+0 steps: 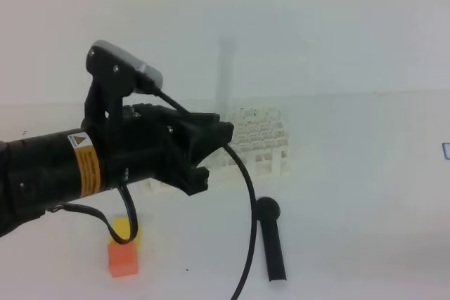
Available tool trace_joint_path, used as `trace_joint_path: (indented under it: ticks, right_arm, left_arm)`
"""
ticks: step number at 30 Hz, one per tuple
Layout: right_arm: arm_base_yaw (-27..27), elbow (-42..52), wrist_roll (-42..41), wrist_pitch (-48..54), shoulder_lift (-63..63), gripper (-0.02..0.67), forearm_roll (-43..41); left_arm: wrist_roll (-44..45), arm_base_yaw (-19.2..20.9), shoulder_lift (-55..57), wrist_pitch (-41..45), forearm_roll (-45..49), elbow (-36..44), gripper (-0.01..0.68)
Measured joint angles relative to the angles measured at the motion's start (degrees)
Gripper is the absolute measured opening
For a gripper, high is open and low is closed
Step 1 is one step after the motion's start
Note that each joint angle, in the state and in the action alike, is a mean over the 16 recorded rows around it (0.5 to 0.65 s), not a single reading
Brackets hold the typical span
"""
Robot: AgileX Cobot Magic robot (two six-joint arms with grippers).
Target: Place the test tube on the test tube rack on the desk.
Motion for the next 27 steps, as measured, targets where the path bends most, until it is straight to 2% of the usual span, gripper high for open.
trace_joint_path:
  ticks: [7,12,17,22,27]
  right_arm:
    - [0.0,-7.7,-6.4,11.2,1.0,-0.001,-6.1]
    - [0.0,-14.4,-15.3,21.3,3.8,-0.001,-9.6]
    - [0.0,-18.9,-25.0,28.5,8.0,-0.001,-10.2]
    - [0.0,-21.0,-35.1,32.6,13.1,-0.001,-5.8]
    - [0.0,-21.7,-47.6,34.1,18.4,-0.001,6.6]
  left_arm:
    - [6.7,0.1,0.6,-4.2,3.3,0.0,0.111]
    - [10.6,0.7,2.2,-8.6,2.9,0.0,0.111]
    - [14.3,3.2,4.9,-16.0,-0.1,0.0,0.111]
    - [16.7,7.3,8.2,-23.4,-2.4,0.0,0.111]
    - [18.2,11.5,11.1,-29.2,-2.5,0.0,0.111]
